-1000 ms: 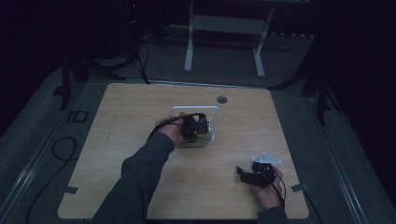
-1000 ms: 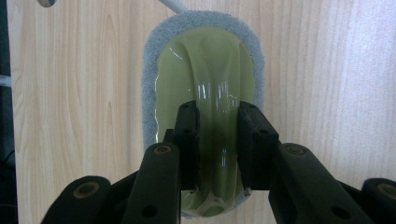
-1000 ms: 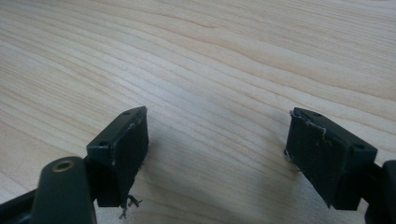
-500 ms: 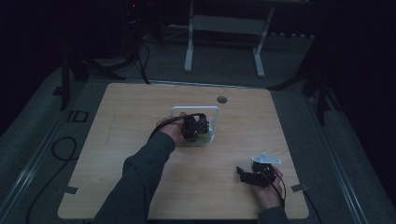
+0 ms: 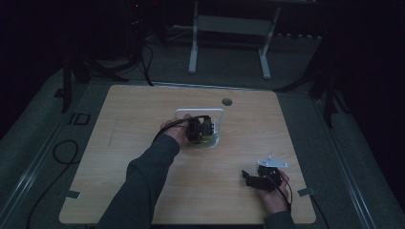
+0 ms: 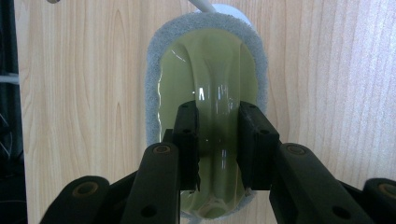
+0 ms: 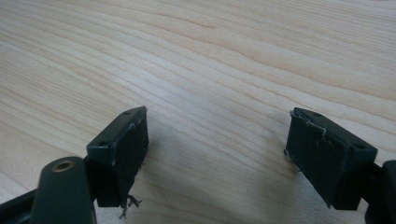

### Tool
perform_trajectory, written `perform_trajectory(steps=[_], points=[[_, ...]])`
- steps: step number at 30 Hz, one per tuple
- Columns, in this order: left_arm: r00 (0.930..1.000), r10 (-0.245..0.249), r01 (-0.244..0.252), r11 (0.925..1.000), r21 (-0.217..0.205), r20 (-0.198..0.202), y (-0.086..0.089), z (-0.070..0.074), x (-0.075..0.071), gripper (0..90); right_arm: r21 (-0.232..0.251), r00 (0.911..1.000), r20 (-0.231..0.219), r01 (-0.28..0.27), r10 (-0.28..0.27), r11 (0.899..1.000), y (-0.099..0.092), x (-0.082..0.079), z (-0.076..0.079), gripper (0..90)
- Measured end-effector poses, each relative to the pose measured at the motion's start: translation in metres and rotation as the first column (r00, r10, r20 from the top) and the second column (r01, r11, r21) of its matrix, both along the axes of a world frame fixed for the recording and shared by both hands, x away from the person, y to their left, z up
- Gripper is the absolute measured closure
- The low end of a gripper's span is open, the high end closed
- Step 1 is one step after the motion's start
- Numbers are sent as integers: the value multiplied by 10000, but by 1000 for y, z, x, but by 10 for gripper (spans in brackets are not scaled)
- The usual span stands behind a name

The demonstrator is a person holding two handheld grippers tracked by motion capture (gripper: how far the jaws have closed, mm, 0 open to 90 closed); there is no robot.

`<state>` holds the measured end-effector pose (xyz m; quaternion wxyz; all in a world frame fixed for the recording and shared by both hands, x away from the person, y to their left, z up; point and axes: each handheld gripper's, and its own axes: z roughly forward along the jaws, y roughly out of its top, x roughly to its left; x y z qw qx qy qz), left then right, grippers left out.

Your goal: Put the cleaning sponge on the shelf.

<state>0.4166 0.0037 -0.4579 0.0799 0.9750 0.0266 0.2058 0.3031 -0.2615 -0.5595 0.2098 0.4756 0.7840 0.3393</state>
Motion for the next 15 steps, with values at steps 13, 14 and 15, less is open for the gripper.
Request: perform_trajectory(steps=[13, 14, 15], points=[[9983, 101, -106, 9999, 93, 583, -3, -4, 3, 706, -3, 10000, -1, -1, 1, 10000, 0, 0, 0, 206], [9979, 94, -101, 9999, 96, 641, -3, -5, 3, 706, 0, 10000, -5, 2, -2, 10000, 0, 0, 0, 206], [9978, 104, -111, 9999, 100, 657, -3, -5, 3, 706, -8, 10000, 0, -5, 5, 10000, 0, 0, 0, 206]])
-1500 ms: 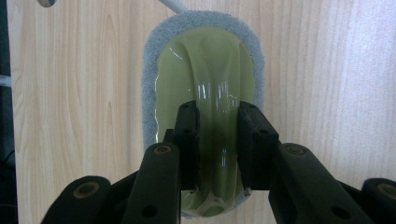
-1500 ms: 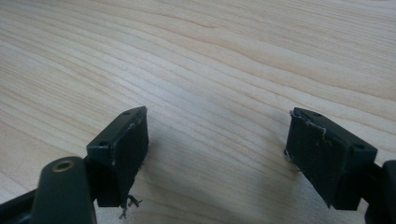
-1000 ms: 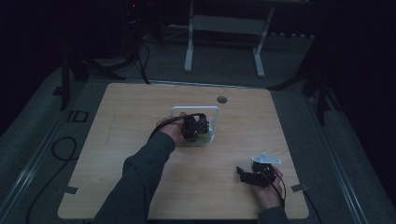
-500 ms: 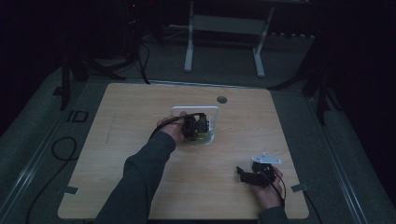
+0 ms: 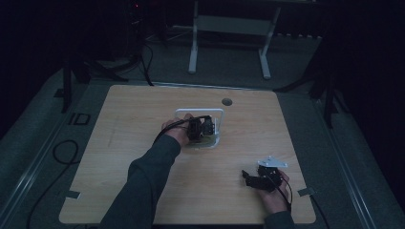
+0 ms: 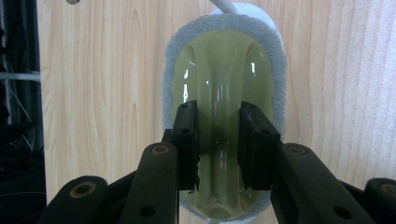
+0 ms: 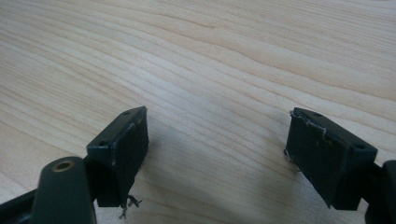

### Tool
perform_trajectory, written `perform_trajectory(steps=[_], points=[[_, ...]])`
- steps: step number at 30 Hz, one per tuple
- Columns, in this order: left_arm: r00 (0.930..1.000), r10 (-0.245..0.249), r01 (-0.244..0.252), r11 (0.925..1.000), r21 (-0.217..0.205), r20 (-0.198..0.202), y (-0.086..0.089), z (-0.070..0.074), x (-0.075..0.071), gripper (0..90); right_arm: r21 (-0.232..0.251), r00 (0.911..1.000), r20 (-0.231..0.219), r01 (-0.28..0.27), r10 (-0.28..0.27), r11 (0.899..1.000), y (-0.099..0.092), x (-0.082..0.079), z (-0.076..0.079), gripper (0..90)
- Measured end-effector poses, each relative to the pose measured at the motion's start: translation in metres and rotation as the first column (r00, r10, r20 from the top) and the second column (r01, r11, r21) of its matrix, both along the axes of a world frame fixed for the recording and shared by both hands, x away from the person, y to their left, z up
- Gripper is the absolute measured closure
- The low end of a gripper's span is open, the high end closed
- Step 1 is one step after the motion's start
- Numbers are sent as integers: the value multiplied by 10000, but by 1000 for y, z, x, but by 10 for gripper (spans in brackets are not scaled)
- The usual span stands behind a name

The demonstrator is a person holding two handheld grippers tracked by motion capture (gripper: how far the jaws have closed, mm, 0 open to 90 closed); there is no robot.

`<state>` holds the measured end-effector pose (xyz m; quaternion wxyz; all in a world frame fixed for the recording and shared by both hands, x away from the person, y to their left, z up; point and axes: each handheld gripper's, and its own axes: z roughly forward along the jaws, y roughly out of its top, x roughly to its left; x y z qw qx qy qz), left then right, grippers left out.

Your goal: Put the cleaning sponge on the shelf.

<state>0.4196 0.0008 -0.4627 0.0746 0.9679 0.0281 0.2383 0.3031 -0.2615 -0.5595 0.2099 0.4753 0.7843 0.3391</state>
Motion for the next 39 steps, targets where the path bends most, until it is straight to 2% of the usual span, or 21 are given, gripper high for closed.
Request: perform_trajectory(steps=[13, 21, 24, 39], points=[[9998, 147, -148, 9999, 21, 132, 0, -2, 3, 703, 5, 10000, 0, 3, -3, 10000, 0, 0, 0, 206], [9990, 412, -411, 9991, -39, 182, 0, -1, 4, 626, 8, 10000, -3, 5, -5, 10000, 0, 0, 0, 207], [9981, 511, -511, 9987, -11, 346, 0, 0, 2, 587, 5, 10000, -2, 3, -3, 10000, 0, 0, 0, 207], [9979, 606, -602, 9980, -199, 226, 2, 5, -3, 491, 9, 10000, -3, 5, -5, 10000, 0, 0, 0, 206]])
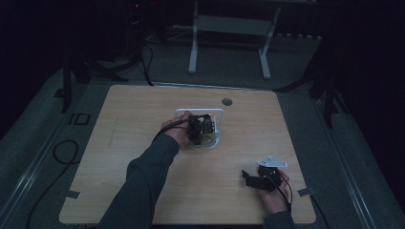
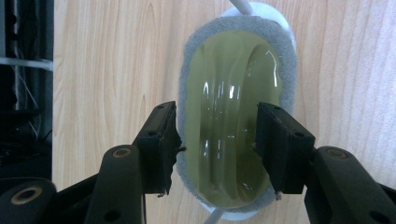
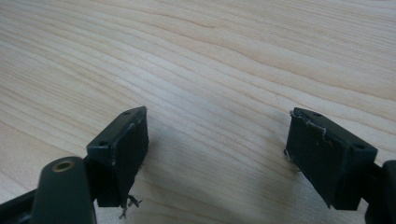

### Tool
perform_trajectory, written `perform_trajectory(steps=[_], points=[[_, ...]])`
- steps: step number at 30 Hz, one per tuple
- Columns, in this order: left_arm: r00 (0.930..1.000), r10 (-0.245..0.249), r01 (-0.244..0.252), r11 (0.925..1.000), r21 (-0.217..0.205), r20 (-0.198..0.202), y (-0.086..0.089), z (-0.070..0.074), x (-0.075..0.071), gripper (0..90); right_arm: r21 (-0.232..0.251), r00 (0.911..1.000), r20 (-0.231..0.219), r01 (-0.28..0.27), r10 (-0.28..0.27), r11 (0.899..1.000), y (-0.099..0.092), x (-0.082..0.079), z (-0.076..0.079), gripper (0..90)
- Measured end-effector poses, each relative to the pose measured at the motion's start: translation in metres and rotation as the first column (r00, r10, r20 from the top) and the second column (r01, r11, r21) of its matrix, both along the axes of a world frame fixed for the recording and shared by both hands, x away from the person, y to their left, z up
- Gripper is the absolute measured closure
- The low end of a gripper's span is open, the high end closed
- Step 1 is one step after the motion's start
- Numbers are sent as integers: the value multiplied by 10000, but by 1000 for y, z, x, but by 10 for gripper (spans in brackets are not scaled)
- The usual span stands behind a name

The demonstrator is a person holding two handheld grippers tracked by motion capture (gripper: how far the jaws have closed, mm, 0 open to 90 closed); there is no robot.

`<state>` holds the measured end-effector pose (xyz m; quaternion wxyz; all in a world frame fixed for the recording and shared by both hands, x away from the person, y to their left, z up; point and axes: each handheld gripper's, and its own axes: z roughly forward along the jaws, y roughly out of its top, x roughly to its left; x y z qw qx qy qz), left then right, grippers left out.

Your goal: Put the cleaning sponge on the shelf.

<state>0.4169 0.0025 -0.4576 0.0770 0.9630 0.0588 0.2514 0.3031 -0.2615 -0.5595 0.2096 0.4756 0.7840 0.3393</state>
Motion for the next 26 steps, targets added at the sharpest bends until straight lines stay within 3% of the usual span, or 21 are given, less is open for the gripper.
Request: perform_trajectory(steps=[7, 14, 17, 26], points=[[10000, 17, -17, 9999, -114, 49, 3, 5, -5, 465, 7, 10000, 1, 1, -1, 10000, 0, 0, 0, 206], [10000, -2, 4, 9981, -613, 25, 8, 14, -14, 450, 22, 10000, 4, 13, -13, 10000, 0, 0, 0, 206], [10000, -21, 26, 9982, -606, 84, 10, 17, -16, 450, 25, 10000, 0, 17, -17, 10000, 0, 0, 0, 207], [9994, 187, -157, 9945, -1040, 280, 20, 27, -35, 454, 3, 10000, 20, 0, 0, 10000, 0, 0, 0, 206]])
